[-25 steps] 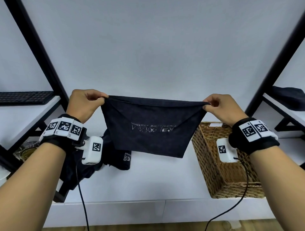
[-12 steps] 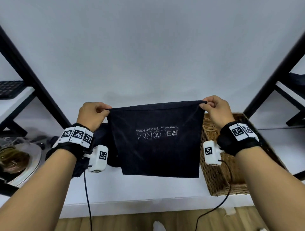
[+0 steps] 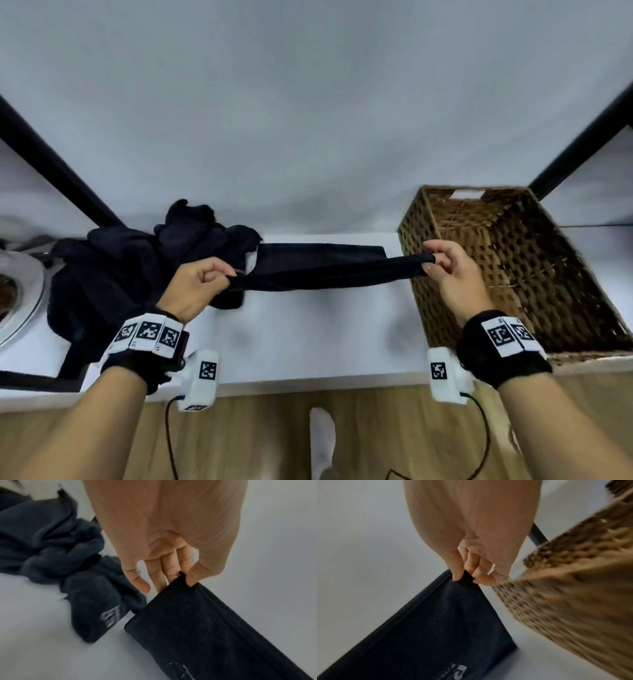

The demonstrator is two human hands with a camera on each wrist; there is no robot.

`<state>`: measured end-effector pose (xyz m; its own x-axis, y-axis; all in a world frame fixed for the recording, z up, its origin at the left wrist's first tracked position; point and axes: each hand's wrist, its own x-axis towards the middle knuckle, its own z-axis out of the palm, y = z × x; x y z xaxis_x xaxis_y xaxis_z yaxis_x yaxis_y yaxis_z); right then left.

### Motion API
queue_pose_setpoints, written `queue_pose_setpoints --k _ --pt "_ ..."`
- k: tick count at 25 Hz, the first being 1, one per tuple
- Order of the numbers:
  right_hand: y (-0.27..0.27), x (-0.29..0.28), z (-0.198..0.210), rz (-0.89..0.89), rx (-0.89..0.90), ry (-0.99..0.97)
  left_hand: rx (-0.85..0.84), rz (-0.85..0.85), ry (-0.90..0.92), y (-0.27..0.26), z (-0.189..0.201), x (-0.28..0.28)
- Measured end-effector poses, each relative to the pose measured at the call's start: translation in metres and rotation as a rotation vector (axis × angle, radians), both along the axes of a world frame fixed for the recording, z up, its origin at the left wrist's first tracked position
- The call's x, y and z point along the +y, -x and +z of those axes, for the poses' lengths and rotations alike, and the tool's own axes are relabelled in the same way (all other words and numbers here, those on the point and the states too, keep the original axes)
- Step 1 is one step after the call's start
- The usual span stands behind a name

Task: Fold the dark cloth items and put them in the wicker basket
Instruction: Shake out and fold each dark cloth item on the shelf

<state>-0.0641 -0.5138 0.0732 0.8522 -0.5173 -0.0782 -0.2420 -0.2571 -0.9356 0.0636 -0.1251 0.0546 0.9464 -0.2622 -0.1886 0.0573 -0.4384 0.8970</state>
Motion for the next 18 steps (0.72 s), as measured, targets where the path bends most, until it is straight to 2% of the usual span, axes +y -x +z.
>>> queue_pose_setpoints --k 4,6,10,14,18 --pt "0.025 0.008 -0.086 0.031 0.226 -0.024 0.132 0.026 -0.114 0.017 -0.079 -0.001" --pt "0.026 0.012 -0.113 0.017 0.286 -0.048 0.168 0.066 -0.14 0.016 -0.104 -0.003" --pt "-0.009 0.003 -0.131 -0.074 0.248 -0.002 0.146 0.142 -0.087 -0.012 -0.12 -0.017" --pt "-0.066 -0.016 -0.141 -0.127 0.201 0.05 0.077 0.226 -0.095 -0.064 -0.131 -0.038" --pt "-0.113 -0.03 -0.163 -0.158 0.232 0.086 0.099 0.251 -0.097 -0.11 -0.146 -0.06"
